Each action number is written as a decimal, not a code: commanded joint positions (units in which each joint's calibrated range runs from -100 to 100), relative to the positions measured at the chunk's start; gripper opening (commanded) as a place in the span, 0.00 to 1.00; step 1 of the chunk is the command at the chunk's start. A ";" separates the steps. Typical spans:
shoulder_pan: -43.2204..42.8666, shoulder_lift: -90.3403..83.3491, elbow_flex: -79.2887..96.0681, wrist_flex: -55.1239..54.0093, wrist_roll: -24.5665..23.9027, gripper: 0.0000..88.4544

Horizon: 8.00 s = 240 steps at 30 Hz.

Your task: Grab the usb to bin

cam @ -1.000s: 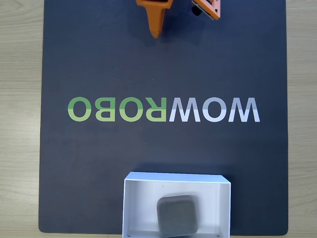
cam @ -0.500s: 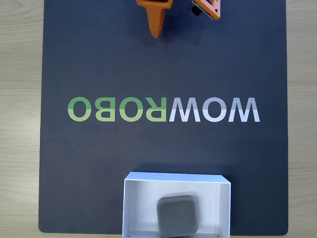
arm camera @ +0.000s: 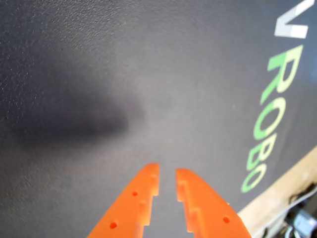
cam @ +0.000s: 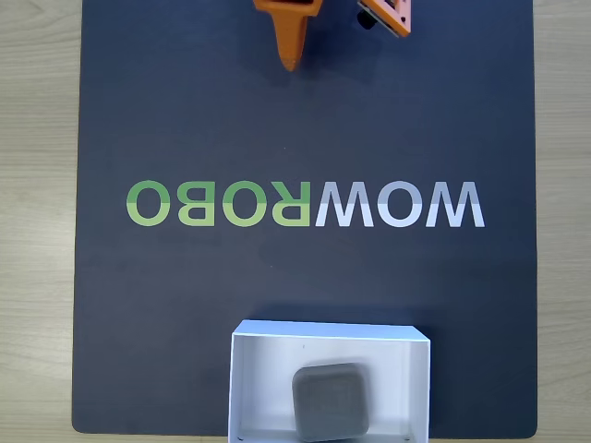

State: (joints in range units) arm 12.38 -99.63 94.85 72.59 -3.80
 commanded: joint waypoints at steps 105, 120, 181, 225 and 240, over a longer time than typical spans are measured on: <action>0.50 0.56 -3.16 1.05 0.07 0.04; 0.50 0.56 -3.16 1.05 0.07 0.04; 0.50 0.56 -3.16 1.05 0.07 0.04; 0.50 0.56 -3.16 1.05 0.07 0.04; 0.50 0.56 -3.16 1.05 0.07 0.04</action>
State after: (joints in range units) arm 12.38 -99.63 94.85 72.59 -3.80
